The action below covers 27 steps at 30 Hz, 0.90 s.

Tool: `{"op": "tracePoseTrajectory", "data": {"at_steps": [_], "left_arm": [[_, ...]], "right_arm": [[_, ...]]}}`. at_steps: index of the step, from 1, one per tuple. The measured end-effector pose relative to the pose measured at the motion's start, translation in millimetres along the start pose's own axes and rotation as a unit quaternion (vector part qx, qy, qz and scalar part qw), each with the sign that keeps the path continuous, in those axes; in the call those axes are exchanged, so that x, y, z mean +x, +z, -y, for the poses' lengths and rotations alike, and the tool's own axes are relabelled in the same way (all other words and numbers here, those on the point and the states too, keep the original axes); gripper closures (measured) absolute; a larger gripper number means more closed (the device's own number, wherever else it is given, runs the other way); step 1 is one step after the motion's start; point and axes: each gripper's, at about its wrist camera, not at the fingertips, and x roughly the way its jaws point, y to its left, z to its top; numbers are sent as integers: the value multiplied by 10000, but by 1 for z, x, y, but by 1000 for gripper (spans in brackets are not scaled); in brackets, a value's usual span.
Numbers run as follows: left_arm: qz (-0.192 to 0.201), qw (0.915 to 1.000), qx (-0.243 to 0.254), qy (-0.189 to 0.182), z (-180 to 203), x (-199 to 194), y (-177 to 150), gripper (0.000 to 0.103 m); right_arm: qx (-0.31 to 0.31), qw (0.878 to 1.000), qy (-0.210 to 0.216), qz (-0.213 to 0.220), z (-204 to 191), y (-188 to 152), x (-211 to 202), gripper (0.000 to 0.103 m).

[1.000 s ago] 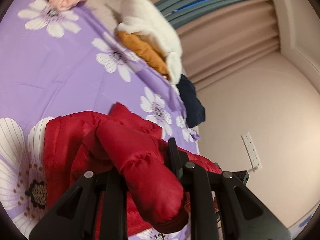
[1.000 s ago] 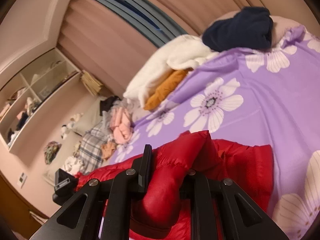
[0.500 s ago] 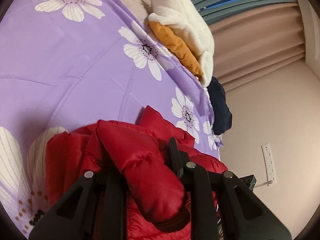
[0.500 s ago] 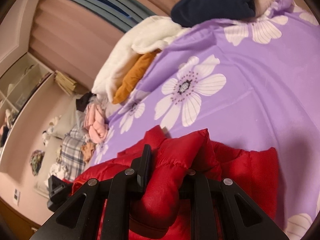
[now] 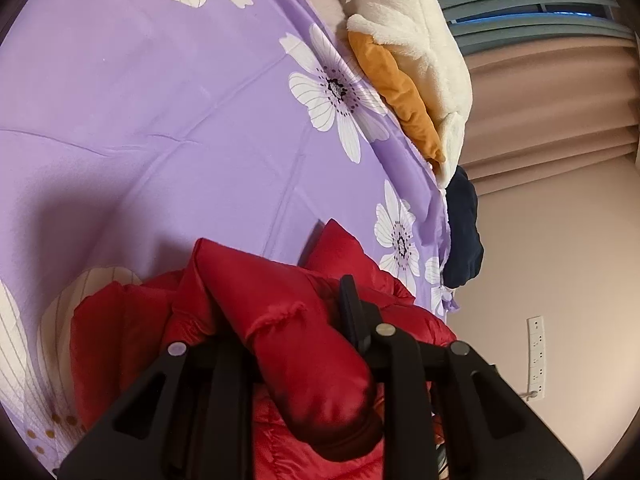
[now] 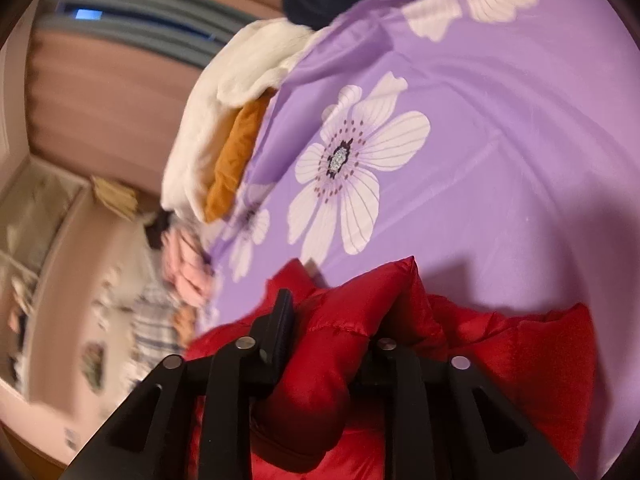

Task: Fold large clothes
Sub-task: 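Lay the held hem down over the collar with both tools, then open both tools and withdraw them from the folded jacket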

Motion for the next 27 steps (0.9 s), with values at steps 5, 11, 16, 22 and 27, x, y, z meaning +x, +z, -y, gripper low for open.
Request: {"op": "tracePoseTrajectory", "data": {"at_steps": [5, 11, 16, 22, 27], "left_arm": [[116, 9999, 15, -103, 10, -11, 3, 68], [651, 9979, -18, -10, 16, -40, 7, 27], [904, 9948, 321, 340, 27, -65, 3, 27], [804, 9800, 1422, 1138, 49, -66, -41, 28], [713, 9521, 2360, 1807, 60, -54, -89, 30]], "right_arm": [[200, 9988, 313, 304, -7, 6, -18, 41], [32, 9984, 24, 566, -17, 11, -36, 36], [-572, 9939, -470, 815, -38, 2, -50, 36], [-2286, 9601, -1415, 777, -85, -41, -50, 36], [-3406, 9192, -1865, 648, -102, -88, -44, 42]]}}
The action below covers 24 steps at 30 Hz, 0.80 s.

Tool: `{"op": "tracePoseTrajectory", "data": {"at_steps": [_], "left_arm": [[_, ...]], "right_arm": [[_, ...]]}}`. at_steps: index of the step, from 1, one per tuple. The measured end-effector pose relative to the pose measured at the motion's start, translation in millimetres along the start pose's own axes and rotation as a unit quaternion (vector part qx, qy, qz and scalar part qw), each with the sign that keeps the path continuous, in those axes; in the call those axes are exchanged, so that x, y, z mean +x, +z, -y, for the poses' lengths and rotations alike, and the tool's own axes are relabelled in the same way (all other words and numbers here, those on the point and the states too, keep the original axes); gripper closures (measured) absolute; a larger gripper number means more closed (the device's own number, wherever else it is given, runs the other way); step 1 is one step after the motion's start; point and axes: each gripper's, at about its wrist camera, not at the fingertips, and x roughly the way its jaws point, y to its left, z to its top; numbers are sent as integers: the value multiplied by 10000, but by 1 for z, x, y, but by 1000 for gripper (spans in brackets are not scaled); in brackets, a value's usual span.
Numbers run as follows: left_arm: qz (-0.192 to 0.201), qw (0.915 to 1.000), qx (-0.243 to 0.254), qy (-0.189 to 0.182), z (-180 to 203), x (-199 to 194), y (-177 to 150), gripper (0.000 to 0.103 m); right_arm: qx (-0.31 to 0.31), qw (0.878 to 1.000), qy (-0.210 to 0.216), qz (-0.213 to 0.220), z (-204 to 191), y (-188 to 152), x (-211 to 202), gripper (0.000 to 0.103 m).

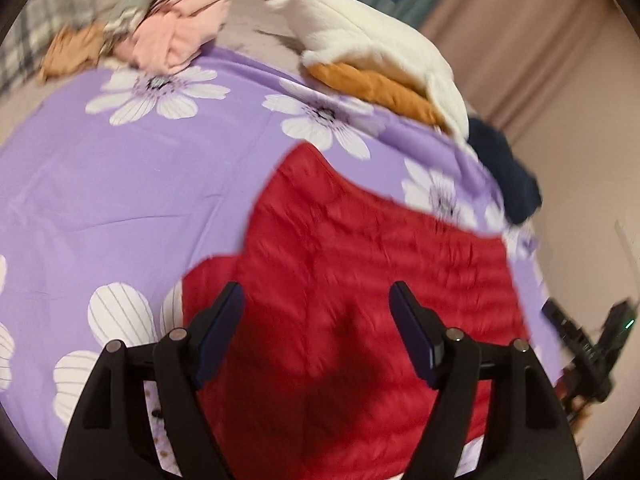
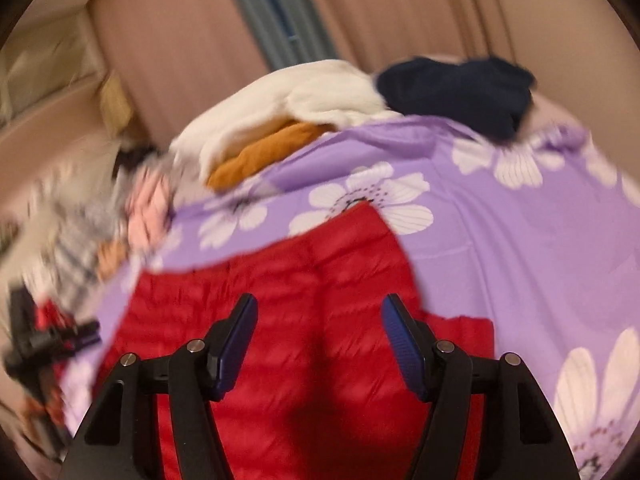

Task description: Fold large clothes

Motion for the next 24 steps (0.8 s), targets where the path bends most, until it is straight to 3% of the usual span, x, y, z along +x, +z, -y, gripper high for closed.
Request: {"op": "tracePoseTrajectory", "data": {"at_steps": [4, 7, 15, 24], "left_arm": [[-30, 9987, 475, 180, 21, 3, -21, 45], [-48, 9958, 844, 351, 38, 10, -34, 56], [-280, 9870, 1367, 793, 49, 43, -56, 56], [-298, 9845, 1493, 873, 46, 54, -61, 56]], "right_arm": [[-672, 9976, -69, -166, -26, -23, 1, 58], [-926, 9954, -13, -234, -38, -35, 4, 64], [-1184, 9891, -191, -856, -43, -58, 40, 67], [-1000, 9903, -206, -939, -43, -65, 49, 67]]}}
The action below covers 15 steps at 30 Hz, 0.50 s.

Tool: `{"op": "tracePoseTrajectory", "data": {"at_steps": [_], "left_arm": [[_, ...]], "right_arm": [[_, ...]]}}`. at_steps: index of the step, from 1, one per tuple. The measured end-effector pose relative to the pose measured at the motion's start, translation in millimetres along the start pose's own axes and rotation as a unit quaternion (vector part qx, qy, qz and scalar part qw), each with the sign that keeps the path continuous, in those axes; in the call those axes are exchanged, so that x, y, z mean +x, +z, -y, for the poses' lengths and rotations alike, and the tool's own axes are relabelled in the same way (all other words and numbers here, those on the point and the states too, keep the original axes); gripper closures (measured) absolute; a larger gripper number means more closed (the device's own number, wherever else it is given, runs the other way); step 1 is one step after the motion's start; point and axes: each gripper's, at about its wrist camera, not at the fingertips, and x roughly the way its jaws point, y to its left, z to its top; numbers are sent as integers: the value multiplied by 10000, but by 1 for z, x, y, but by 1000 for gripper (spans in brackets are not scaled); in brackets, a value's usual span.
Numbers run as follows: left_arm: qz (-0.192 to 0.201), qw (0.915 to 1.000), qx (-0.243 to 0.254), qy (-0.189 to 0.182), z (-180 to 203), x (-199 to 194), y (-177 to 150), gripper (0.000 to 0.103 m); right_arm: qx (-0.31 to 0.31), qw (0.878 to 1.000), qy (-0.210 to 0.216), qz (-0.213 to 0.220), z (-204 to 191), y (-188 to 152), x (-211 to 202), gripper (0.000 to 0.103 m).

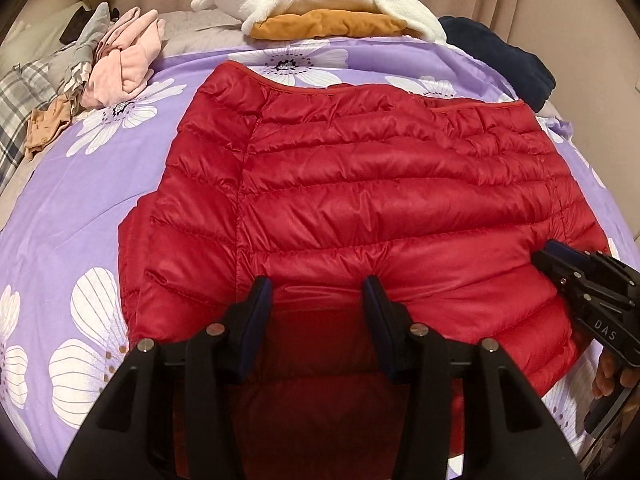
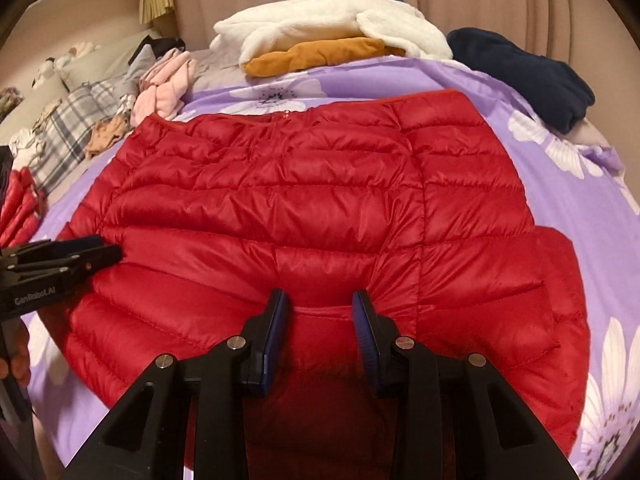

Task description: Fold large clothes

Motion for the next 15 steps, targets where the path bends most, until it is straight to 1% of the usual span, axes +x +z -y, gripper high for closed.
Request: {"op": "tracePoseTrajectory", "data": {"at_steps": [3, 5, 8, 12, 15], "left_arm": [[-14, 10000, -33, 17, 2, -4, -1, 56], [-35, 9999, -104, -6, 1, -11, -2, 55], [-42, 9998, -188, -15, -1, -21, -6, 54], [-16, 9998, -195, 24, -1, -36, -14, 53], [-2, 9997, -223, 31, -3, -44, -21, 52]], "right_arm": [[157, 9998, 88, 28, 2, -1, -8, 67], [248, 9995, 163, 121, 3, -2, -20, 67], [333, 9985, 177, 393, 8, -6, -42, 67], [465, 9966, -13, 675, 19, -11, -64, 67], [558, 9962, -153, 658, 29, -14, -65, 67]]}}
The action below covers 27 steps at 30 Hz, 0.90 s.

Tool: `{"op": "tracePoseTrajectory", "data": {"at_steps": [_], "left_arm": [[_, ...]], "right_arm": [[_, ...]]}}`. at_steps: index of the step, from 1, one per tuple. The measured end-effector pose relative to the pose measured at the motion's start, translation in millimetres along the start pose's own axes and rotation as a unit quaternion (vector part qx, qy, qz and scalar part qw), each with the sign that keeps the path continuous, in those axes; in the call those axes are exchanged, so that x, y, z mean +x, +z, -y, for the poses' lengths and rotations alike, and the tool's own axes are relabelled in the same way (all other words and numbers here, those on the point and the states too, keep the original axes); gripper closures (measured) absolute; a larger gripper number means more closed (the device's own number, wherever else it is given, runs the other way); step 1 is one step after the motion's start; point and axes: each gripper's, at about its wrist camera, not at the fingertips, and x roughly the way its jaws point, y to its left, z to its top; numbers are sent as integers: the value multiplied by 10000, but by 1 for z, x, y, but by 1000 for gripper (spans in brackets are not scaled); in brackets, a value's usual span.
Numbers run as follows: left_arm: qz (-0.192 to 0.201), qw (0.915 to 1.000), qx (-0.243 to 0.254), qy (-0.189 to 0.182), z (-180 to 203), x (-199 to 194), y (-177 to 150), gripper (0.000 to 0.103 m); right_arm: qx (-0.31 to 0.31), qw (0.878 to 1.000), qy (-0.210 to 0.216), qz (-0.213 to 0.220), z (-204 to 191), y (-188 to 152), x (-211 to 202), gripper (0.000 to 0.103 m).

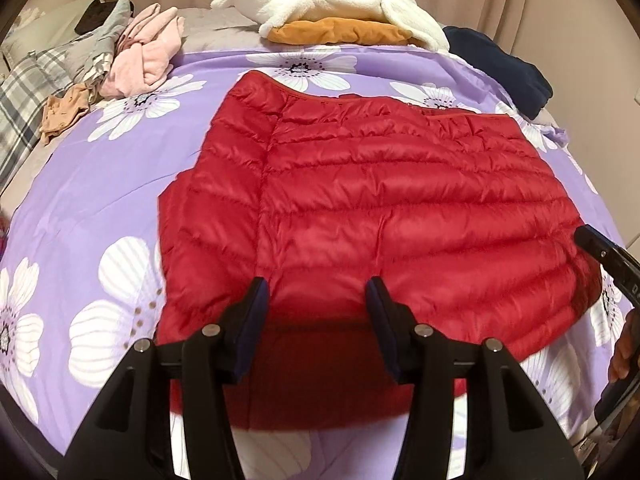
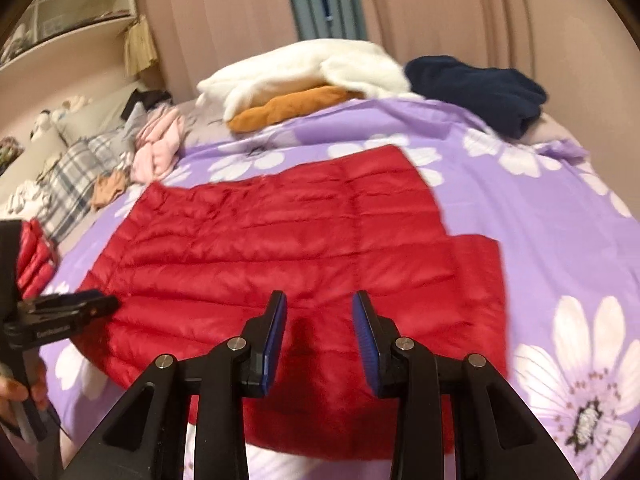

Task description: Fold large clothes

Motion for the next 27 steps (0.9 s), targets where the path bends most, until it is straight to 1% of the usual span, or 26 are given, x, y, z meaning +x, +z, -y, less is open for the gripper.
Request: {"op": "tracePoseTrajectory", "data": {"at_steps": [3, 7, 9, 12, 15, 18, 19, 22, 25, 27], "left_arm": [[-28, 10000, 6, -2, -3, -1, -7, 51], [-133, 9999, 66, 11, -2, 6, -15, 51], [-164, 9998, 107, 13, -2, 11, -16, 51], [-231, 9997, 14, -60, -5, 16, -18, 51], [-262, 9996, -64, -128, -8, 12, -18, 51], [-244, 9991, -214, -290, -13, 1, -21, 51], [-201, 9985, -304, -406, -17, -5, -22, 51], [-50, 9972, -488, -557, -29, -21, -25, 51], [119, 9954, -744, -594, -45, -36, -27, 48], [173, 9948, -856, -525, -53, -39, -26, 47]], "right_arm": [[73, 9996, -173, -193, 8, -8, 8, 67], [247, 9982, -185, -521, 16, -19, 28, 67], [228, 9978, -197, -585, 15, -22, 32, 67], [175, 9972, -223, -696, 13, -23, 39, 67], [180, 9964, -258, -785, 12, -19, 34, 67], [199, 9970, -274, -699, 12, -16, 23, 67], [203, 9976, -246, -609, 11, -14, 17, 67], [130, 9992, -128, -357, 5, -11, 2, 67], [39, 9999, 41, -149, -4, -4, -5, 67], [-2, 9997, 223, -69, -13, 2, -6, 67]]}}
